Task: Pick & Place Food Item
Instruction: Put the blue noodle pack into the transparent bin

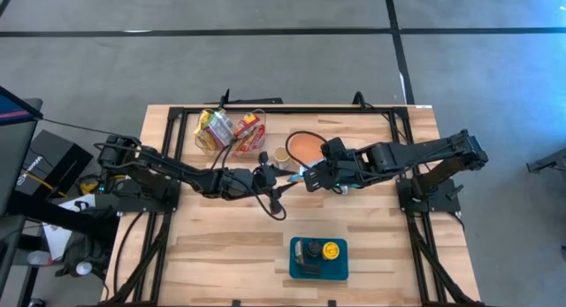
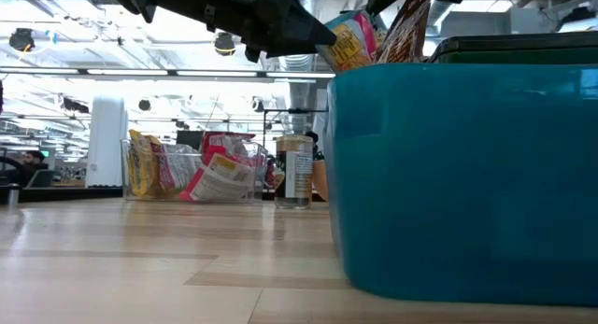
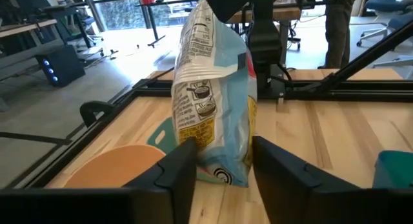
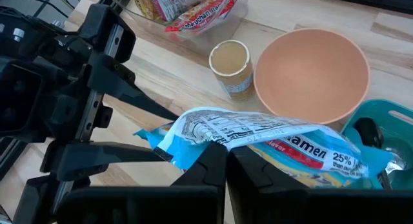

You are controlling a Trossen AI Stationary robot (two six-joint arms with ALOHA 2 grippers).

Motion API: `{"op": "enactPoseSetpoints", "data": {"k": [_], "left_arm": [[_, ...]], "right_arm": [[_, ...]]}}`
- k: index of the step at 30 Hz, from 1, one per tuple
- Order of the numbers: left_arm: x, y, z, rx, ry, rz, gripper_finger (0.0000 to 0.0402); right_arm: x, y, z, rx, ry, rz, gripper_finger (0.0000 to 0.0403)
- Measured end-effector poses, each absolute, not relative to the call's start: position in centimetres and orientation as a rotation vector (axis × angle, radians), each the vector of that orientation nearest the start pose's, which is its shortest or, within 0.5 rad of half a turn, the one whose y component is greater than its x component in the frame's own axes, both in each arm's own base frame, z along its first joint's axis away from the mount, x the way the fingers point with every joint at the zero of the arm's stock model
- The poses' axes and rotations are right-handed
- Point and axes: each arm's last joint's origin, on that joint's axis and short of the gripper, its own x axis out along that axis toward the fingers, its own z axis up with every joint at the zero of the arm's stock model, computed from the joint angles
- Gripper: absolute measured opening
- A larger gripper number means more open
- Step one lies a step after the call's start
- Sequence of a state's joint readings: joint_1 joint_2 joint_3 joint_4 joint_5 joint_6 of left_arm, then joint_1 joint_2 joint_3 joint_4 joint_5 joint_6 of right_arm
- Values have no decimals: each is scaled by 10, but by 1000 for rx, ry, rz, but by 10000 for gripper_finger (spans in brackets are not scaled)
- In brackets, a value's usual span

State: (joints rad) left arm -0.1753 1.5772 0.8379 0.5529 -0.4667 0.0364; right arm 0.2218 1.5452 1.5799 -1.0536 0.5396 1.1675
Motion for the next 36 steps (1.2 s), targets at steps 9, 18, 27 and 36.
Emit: {"op": "enactPoseSetpoints", "data": {"k": [9,18,27,36], "left_arm": [[332,-46,230,95,182,287,58],[332,-46,230,94,180,287,5],[332,-46,230,94,180,287,3],[332,-45,230,98,180,326,1]], "right_arm": [[300,53,357,690,643,-777,0],[300,52,357,690,643,-777,0],[300,52,357,655,653,-764,20],[299,53,357,543,718,-701,100]]}}
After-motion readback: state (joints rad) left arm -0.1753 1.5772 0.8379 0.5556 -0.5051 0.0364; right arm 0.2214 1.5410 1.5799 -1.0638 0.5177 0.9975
